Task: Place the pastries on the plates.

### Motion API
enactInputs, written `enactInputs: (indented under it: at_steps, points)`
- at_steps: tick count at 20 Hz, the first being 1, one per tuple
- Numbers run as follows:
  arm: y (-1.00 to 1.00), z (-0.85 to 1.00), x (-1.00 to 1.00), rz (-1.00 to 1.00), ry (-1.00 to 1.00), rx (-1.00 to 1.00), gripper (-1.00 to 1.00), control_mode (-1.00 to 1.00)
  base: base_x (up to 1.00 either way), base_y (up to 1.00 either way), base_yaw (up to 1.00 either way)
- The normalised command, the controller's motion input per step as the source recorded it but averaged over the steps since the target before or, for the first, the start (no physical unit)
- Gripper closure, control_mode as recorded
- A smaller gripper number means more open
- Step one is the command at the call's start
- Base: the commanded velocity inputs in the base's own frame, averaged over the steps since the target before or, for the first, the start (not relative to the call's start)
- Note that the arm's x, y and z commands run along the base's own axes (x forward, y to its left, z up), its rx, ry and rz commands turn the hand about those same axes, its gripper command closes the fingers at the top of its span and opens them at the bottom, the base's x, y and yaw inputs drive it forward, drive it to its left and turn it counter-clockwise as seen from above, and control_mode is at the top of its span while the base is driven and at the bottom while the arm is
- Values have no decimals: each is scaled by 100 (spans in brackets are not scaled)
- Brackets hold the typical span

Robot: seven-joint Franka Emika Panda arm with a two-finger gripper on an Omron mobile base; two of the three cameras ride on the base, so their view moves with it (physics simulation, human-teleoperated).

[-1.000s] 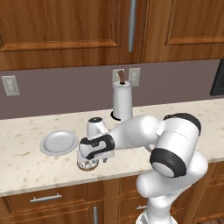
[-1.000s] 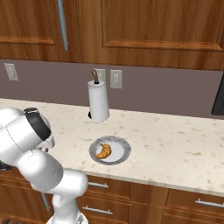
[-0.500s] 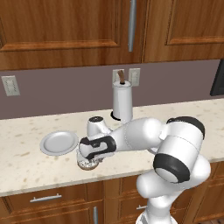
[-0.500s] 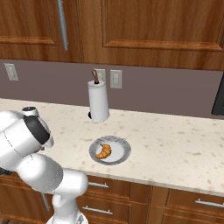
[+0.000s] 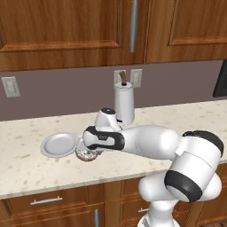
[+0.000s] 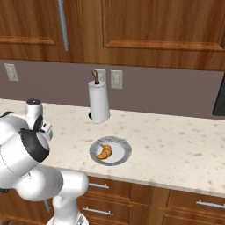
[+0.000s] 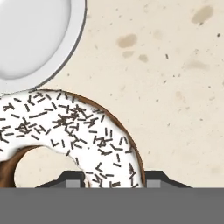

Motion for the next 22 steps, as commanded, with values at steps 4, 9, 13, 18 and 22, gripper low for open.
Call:
enactInputs:
  at_steps: [4, 9, 13, 18, 22]
  points:
    - [47, 19, 61, 0, 1, 9, 100, -100, 0, 0, 0]
    - [56, 22, 51, 0, 0, 4, 100, -100, 0, 0, 0]
    - [55, 16, 44, 0, 2, 0, 100, -100, 0, 0, 0]
    - [46, 0, 38, 0, 1, 0, 100, -100, 0, 0, 0]
    - [42, -2, 41, 0, 4, 0, 100, -100, 0, 0, 0]
